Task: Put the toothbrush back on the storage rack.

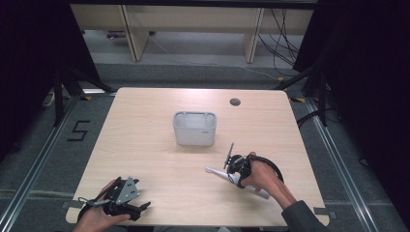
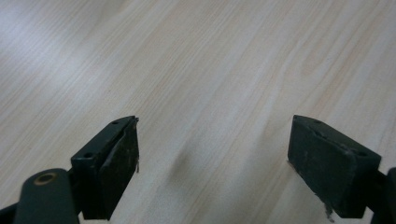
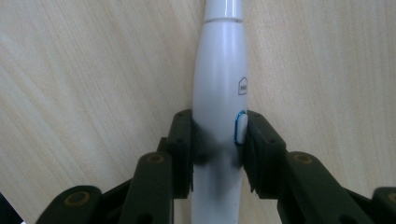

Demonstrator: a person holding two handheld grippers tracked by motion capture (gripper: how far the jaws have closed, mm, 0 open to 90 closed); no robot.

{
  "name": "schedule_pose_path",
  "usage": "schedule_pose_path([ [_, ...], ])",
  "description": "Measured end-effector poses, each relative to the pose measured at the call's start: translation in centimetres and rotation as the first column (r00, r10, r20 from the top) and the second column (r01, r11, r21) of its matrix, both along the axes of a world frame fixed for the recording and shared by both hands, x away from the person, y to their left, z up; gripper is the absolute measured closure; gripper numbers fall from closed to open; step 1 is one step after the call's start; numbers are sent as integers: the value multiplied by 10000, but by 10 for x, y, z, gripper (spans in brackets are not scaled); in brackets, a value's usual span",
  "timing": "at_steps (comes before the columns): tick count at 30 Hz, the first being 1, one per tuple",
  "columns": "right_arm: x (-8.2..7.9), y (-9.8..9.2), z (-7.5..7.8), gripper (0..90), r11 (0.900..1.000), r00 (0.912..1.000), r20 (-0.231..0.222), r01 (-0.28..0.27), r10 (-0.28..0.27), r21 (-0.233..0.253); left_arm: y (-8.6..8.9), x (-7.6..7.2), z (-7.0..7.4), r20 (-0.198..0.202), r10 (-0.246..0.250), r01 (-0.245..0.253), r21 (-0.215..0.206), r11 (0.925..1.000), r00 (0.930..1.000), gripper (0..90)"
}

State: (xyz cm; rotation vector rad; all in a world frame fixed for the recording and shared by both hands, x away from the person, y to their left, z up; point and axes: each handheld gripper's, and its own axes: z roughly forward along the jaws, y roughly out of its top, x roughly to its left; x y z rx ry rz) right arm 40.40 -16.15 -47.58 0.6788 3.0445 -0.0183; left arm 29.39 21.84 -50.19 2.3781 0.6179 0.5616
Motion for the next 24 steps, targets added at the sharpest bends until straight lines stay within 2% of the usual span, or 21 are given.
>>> schedule_pose_path([
  [2,0,-1,1,668,10000,10000,97,23,-22,-18,0,1,0,39,37,-37,91,10000,10000,161],
  [3,1,-2,0,668,9998,9998,124,-170,169,47,0,0,0,7,6,-6,52,10000,10000,162],
  [4,0,-2,1,668,9999,9998,126,121,-122,96,0,0,0,-16,7,-7,-58,10000,10000,162],
  [7,1,-4,1,669,9997,9998,193,79,-84,231,0,1,0,39,48,-48,90,9999,10000,162],
  [8,-1,-5,1,669,9992,9990,335,288,-298,290,0,0,0,18,27,-27,51,10000,10000,162],
  [9,-3,-5,1,669,9990,9989,273,382,-388,235,0,0,0,18,27,-27,51,10000,10000,162],
  [11,-2,-6,1,670,9993,9996,228,165,-173,348,0,0,0,2,-9,9,53,10000,10000,162],
  [15,-4,-7,4,670,9988,9986,389,343,-357,347,0,0,1,121,-7,6,18,10000,9999,162],
  [16,-4,-9,4,670,9985,9987,378,328,-345,430,0,0,0,10,20,-20,15,10000,10000,162],
  [22,-6,-14,14,671,9962,9973,618,353,-403,800,1,1,1,111,4,-4,18,10000,9999,162],
  [23,-7,-14,17,670,9949,9963,672,465,-526,898,1,0,0,-2,67,-67,18,10000,10000,162],
  [24,-7,-16,19,671,9928,9957,730,485,-567,1098,1,1,1,136,15,-15,25,10000,9999,162],
])
